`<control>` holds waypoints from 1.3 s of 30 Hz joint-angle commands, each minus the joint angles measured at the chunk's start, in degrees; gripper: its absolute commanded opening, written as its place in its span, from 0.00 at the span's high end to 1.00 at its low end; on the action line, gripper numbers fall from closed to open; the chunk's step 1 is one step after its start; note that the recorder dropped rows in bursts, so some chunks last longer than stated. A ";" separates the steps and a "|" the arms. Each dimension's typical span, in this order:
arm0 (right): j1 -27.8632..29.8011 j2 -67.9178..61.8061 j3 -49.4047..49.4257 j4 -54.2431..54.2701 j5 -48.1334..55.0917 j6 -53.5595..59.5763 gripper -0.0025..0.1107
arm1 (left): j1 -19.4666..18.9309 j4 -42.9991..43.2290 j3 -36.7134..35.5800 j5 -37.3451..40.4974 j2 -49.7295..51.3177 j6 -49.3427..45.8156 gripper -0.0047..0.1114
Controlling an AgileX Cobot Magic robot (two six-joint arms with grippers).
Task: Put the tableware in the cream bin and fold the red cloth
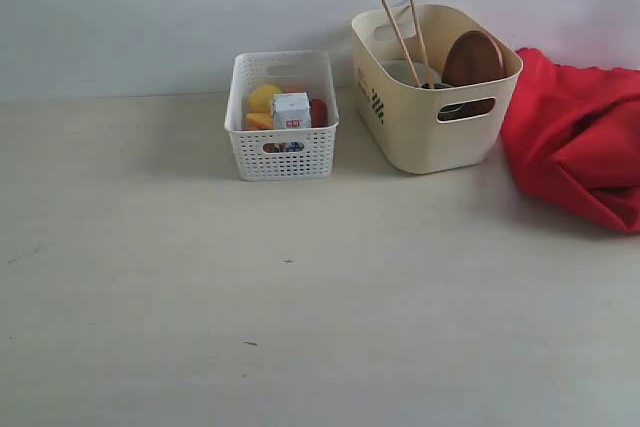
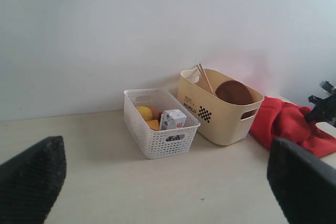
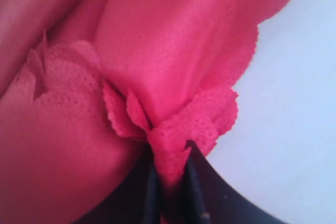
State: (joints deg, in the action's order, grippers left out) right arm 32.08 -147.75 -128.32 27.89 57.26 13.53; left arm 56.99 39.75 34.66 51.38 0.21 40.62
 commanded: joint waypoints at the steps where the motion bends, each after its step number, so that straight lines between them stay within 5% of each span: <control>1: -2.76 -3.06 -6.54 -3.16 1.17 -0.30 0.98 | 0.37 1.69 -1.19 -1.04 -0.21 -0.13 0.08; 7: -2.74 -3.40 -8.64 -13.07 1.52 -6.86 0.90 | 0.37 1.68 -1.30 -1.52 -0.21 -0.13 0.08; 15: -2.47 0.18 -12.12 -20.23 4.45 -7.74 0.38 | 0.37 1.68 -1.30 -1.76 -0.21 -0.13 0.08; 18: -2.47 3.84 -12.22 -20.50 4.69 -7.74 0.32 | 0.37 1.89 -1.30 -2.28 -0.21 -0.13 0.08; 25: -4.17 13.48 -12.22 -19.49 7.42 -7.74 0.40 | 0.37 2.67 -1.46 -3.00 -0.21 0.11 0.08; 32: -10.28 23.37 -9.07 -19.49 12.71 -8.87 0.90 | 0.37 3.41 -4.81 -8.42 -0.21 0.27 0.12; 36: -16.68 32.50 -0.98 -22.07 12.20 -8.76 0.98 | 0.37 3.52 -5.93 -8.82 -0.21 0.27 0.41; 39: -21.09 40.55 7.18 -24.57 8.83 -8.76 0.98 | 0.37 3.40 -6.04 -9.84 0.61 0.27 0.79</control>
State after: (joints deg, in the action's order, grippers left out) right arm 14.62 -114.62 -127.39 5.58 68.78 4.91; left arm 56.99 42.49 29.05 43.25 0.31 40.62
